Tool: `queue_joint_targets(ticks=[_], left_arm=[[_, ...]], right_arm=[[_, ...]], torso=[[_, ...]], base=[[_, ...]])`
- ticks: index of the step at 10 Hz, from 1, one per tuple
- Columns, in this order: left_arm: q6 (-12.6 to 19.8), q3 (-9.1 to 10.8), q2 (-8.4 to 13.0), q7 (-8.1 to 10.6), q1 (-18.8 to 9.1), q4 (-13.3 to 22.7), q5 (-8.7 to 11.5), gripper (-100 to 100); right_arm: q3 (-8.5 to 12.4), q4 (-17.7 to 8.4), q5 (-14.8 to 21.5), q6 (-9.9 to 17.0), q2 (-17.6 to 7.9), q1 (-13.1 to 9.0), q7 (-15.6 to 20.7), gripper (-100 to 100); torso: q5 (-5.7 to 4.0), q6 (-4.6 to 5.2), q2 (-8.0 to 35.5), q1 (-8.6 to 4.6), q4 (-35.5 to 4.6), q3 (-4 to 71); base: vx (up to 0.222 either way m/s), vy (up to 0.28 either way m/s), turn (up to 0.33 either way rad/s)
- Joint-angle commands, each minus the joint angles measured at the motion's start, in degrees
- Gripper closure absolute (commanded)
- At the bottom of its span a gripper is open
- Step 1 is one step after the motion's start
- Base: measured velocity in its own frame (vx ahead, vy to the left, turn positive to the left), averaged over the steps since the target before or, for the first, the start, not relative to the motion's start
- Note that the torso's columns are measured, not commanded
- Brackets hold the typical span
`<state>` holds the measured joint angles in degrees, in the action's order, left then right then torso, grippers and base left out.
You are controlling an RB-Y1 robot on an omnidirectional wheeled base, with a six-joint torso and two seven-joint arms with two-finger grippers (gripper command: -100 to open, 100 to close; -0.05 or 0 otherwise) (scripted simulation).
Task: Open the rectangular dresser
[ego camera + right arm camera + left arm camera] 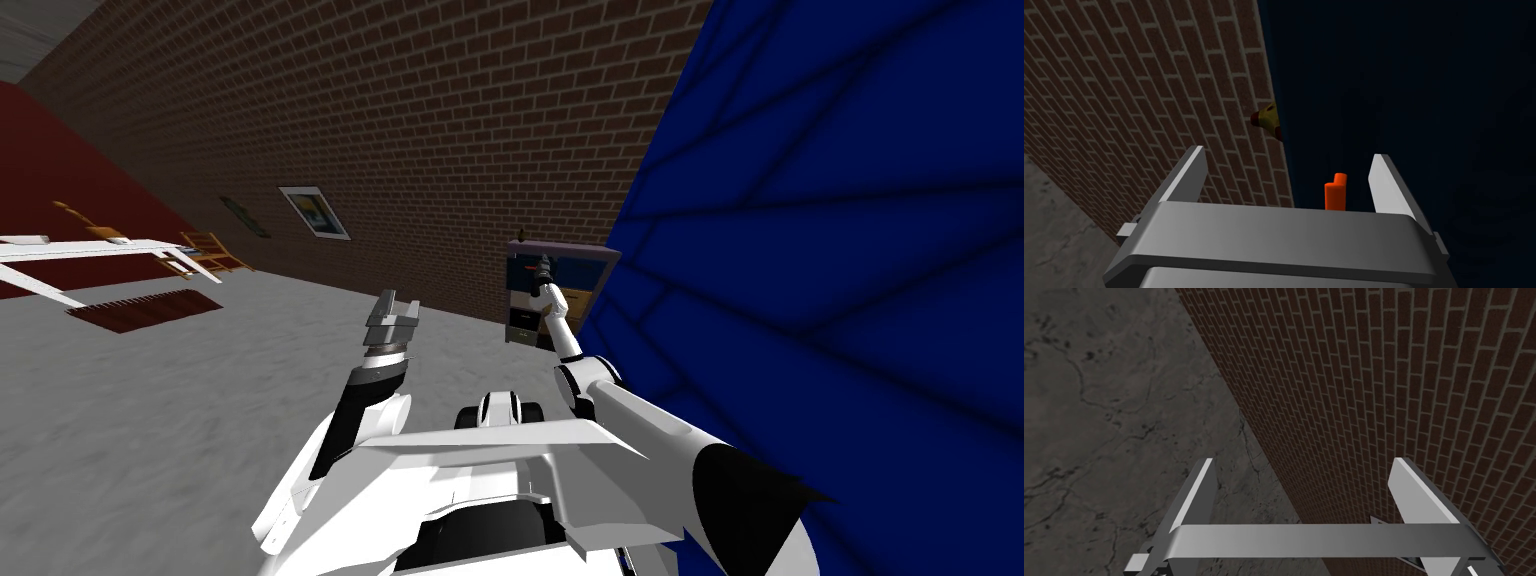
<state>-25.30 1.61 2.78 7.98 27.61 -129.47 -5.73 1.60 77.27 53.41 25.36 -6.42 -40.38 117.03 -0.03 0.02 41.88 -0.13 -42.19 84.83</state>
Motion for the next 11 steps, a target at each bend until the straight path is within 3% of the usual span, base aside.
queue_joint_targets(ticks=[1, 4, 5, 6, 11], left_arm=[[0.0, 0.0, 0.0, 0.0, 0.0, 0.0, 0.0, 0], [0.0, 0.0, 0.0, 0.0, 0.0, 0.0, 0.0, 0], [0.0, 0.0, 0.0, 0.0, 0.0, 0.0, 0.0, 0], [0.0, -0.01, 0.0, 0.0, 0.0, 0.0, 0.0, 0], [0.0, -0.01, 0.0, 0.0, 0.0, 0.0, 0.0, 0]], right_arm=[[0.1, -0.7, -0.7, 3.0, 0.9, -3.3, 2.3, -100], [0.0, -1.2, -1.7, 5.4, 1.5, -6.0, 4.3, -100], [-0.1, -0.9, -1.6, 5.0, 1.5, -4.9, 3.9, -100], [-0.1, -0.9, -1.6, 5.2, 1.6, -4.9, 4.1, 0], [-0.1, -1.1, -1.6, 5.3, 1.6, -4.7, 4.1, 0]], torso=[[0.03, -0.02, 0.2, 0.05, -0.1, -0.1], [0.08, -0.01, 0.6, 0.24, -0.2, -0.4], [0.1, -0.02, 0.6, 0.22, -0.3, -0.4], [0.09, 0.03, 0.6, 0.24, -0.3, -0.4], [0.04, -0.01, 0.5, 0.13, -0.2, -0.3]], base=[[-0.008, -0.09, 0.053], [-0.019, -0.053, 0.045], [-0.004, -0.025, 0.015], [0.0, 0.0, 0.0], [0.0, 0.0, 0.0]])
